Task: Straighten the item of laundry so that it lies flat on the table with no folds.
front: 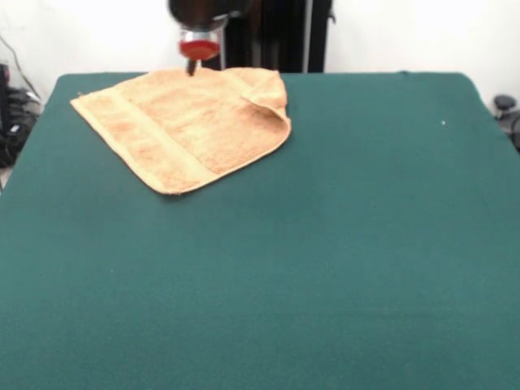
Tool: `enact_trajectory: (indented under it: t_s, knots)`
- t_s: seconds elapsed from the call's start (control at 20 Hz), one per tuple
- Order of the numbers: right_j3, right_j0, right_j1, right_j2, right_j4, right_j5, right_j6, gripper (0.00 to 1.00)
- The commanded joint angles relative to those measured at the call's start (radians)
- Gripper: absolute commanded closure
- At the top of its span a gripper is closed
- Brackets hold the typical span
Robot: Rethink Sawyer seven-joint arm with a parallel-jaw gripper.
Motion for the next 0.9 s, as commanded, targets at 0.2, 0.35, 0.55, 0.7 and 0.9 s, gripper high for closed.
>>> enact_trajectory:
  t_s: [0.2, 0.35, 0.55, 0.7, 0.9]
  knots:
    - [0.195, -0.144, 0.013, 0.263, -0.06, -0.219, -0.324, 0.0]
    - [0.227, -0.183, 0.005, 0.301, -0.072, -0.311, -0.281, 0.0]
    - [0.254, -0.2, -0.005, 0.32, -0.103, -0.432, -0.208, 0.0]
    - [0.296, -0.229, -0.021, 0.343, -0.124, -0.634, -0.109, 0.0]
    - [0.335, -0.278, -0.029, 0.385, -0.14, -0.768, -0.065, 0.0]
